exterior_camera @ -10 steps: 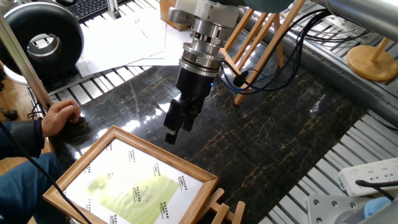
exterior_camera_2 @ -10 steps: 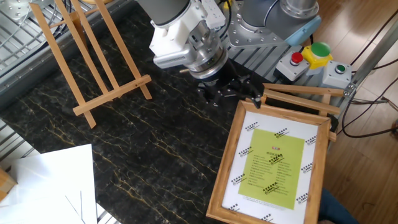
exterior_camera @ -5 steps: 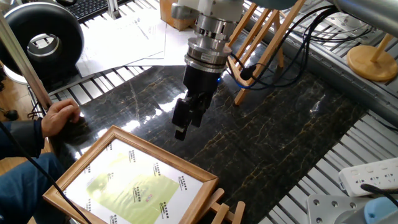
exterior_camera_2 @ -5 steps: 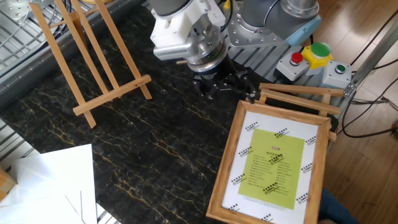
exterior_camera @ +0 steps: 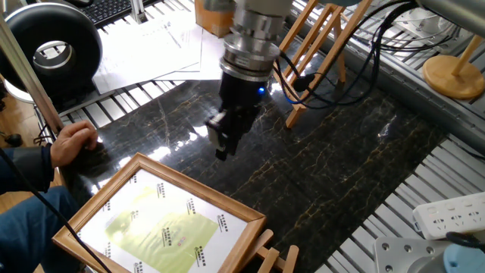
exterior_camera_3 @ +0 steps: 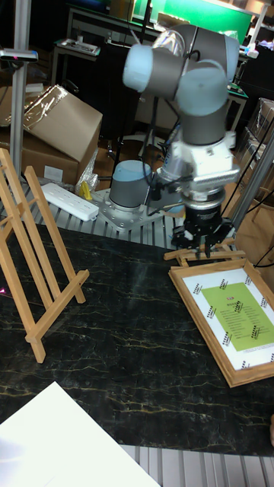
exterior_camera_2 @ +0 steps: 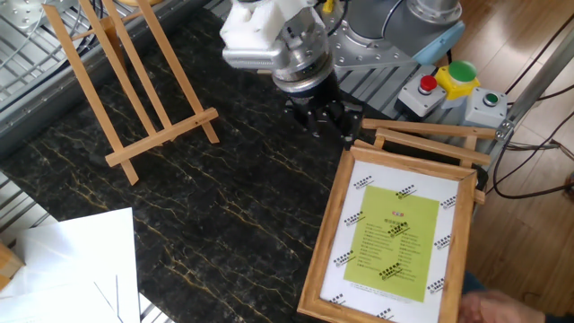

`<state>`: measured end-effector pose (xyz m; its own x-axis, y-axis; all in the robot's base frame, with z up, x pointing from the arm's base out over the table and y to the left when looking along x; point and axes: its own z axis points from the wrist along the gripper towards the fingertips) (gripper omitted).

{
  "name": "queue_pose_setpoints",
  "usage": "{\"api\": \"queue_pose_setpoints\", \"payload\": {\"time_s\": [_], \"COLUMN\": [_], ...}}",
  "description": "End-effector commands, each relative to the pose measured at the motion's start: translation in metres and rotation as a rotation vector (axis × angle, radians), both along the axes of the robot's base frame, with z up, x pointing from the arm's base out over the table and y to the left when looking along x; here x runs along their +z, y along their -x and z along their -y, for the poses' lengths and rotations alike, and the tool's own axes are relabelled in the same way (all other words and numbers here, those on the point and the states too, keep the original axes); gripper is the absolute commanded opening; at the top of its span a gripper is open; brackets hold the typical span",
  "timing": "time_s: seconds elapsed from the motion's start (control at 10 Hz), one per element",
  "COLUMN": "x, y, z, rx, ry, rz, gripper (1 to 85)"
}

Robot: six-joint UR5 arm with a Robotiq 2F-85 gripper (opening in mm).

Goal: Take the photo frame down from the bracket

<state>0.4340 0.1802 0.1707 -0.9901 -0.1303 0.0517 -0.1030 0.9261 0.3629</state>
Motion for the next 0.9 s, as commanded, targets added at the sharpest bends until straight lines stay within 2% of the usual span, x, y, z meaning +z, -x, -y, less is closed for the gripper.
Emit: {"api": "queue_pose_setpoints", "payload": {"time_s": [0.0, 0.2, 0.4, 0.5, 0.6, 0.7, 0.8], "x": [0.008, 0.007, 0.004, 0.008, 0.012, 0.014, 0.017], "y": [-0.023, -0.027, -0.032, -0.031, -0.025, -0.022, -0.018], "z": [0.009, 0.013, 0.03, 0.028, 0.037, 0.06, 0.072], "rx": [-0.088, -0.099, -0.071, -0.097, -0.107, -0.093, -0.087], "ry": [0.125, 0.137, 0.195, 0.183, 0.221, 0.309, 0.342], "rz": [0.065, 0.078, 0.114, 0.12, 0.119, 0.137, 0.153], "gripper": [1.0, 1.0, 1.0, 1.0, 1.0, 1.0, 1.0]}}
